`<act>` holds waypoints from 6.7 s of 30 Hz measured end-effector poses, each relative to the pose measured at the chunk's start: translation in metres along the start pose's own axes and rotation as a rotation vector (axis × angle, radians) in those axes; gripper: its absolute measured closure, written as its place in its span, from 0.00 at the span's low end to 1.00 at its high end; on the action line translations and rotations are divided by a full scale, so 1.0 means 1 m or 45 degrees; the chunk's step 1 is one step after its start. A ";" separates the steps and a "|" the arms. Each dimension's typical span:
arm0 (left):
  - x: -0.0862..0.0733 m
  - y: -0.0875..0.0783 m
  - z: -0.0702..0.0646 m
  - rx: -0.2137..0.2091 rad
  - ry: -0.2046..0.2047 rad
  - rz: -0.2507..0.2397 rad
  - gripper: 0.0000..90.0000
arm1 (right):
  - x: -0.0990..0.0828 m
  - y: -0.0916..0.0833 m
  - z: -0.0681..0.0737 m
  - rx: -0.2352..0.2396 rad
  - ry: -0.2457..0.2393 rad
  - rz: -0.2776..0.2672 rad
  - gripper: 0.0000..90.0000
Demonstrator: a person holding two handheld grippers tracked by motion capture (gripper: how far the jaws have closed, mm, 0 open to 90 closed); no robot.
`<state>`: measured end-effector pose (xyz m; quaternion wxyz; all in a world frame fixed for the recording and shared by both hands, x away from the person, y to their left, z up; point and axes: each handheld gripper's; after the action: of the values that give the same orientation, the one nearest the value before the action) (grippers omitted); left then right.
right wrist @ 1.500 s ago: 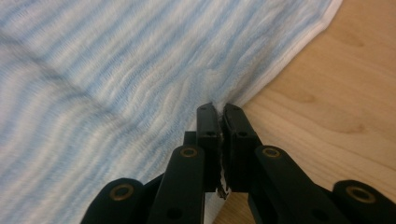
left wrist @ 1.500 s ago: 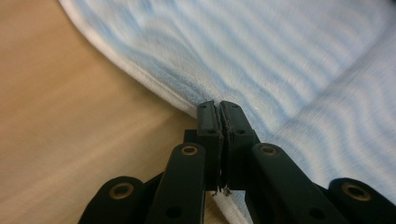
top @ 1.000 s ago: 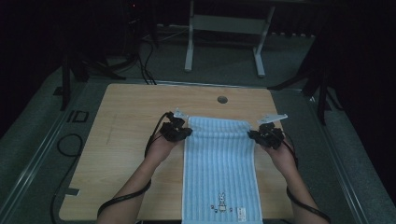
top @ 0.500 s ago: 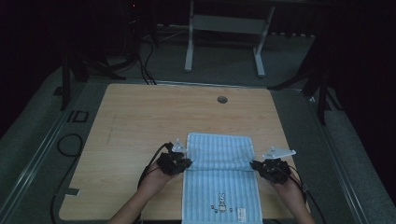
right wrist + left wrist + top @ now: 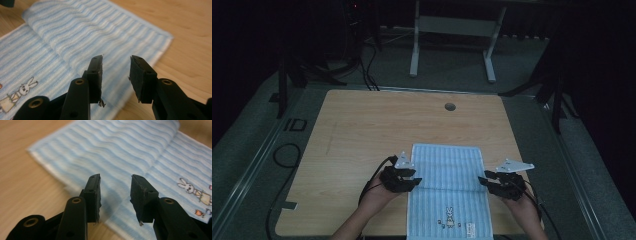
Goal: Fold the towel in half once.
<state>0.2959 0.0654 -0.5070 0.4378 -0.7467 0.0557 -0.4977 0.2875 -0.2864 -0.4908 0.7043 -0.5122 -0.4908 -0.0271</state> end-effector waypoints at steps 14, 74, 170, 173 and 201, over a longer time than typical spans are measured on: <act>-0.007 0.037 0.018 0.059 -0.028 0.112 0.66 | -0.006 0.063 -0.011 0.023 -0.030 0.166 0.68; 0.056 0.067 0.161 0.313 -0.358 0.121 0.52 | 0.101 0.157 -0.107 -0.202 0.215 0.318 0.54; -0.056 -0.034 -0.009 -0.311 -0.100 0.021 0.50 | -0.030 -0.010 0.004 0.267 0.050 -0.054 0.61; -0.058 -0.031 -0.011 -0.302 -0.085 0.042 0.50 | -0.033 -0.006 0.011 0.333 0.038 -0.015 0.67; -0.060 -0.019 -0.016 -0.177 -0.083 0.124 0.52 | -0.050 -0.026 0.021 0.350 0.063 -0.023 0.62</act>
<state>0.2468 0.0987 -0.5336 0.4100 -0.7876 0.1121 -0.4461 0.2333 -0.3061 -0.5094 0.7795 -0.4055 -0.4769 0.0215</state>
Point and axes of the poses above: each handheld gripper's, and its own axes: y roughly forward along the jaws, x roughly out of its top, z roughly to its left, and after that the axes turned 1 degree about -x, right-handed
